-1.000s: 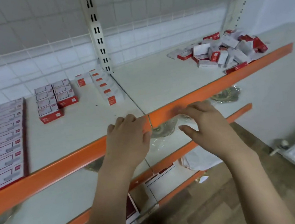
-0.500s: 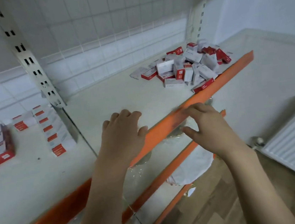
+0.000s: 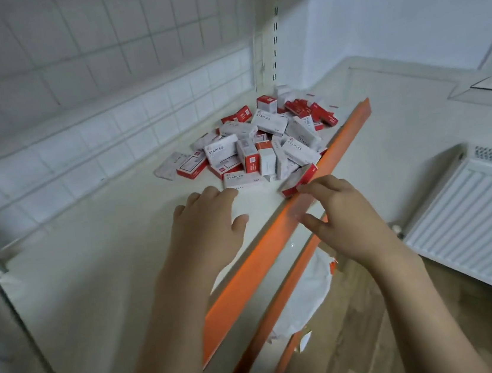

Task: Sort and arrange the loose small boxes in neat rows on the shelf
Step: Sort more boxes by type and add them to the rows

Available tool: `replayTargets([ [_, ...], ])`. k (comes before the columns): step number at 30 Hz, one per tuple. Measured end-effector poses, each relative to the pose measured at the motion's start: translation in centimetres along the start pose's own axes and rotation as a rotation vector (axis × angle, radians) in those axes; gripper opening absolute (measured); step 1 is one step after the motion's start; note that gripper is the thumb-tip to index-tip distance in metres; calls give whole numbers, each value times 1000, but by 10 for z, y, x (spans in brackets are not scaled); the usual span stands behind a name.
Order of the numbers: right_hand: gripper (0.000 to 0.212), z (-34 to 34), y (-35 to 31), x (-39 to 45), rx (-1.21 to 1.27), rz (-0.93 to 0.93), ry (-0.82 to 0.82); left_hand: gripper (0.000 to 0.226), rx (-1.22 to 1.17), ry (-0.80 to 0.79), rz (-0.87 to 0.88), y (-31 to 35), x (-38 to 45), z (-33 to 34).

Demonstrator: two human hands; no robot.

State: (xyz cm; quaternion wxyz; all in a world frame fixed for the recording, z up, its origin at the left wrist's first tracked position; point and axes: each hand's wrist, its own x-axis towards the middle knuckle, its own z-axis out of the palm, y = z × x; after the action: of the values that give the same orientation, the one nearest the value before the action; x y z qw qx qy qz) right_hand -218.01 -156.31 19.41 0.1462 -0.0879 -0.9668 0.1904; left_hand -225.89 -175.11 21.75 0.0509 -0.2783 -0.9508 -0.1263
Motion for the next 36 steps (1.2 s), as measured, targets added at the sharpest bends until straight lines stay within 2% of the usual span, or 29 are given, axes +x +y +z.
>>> replayTargets([
  [8, 51, -9, 30, 49, -21, -85, -60, 44, -36, 71, -65, 15, 42, 13],
  [13, 65, -17, 39, 72, 3, -195, -105, 48, -67, 97, -90, 21, 74, 18],
  [20, 73, -18, 53, 85, 60, -293, -178, 65, 14, -72, -23, 19, 128, 16],
  [24, 69, -17, 60, 90, 60, -303, -163, 65, 56, -178, -11, 19, 143, 15],
  [29, 62, -17, 65, 94, 58, -311, -149, 58, 83, -206, 18, 24, 150, 14],
  [36, 60, -19, 58, 107, 51, -365, -158, 57, 101, -133, -12, 25, 140, 3],
])
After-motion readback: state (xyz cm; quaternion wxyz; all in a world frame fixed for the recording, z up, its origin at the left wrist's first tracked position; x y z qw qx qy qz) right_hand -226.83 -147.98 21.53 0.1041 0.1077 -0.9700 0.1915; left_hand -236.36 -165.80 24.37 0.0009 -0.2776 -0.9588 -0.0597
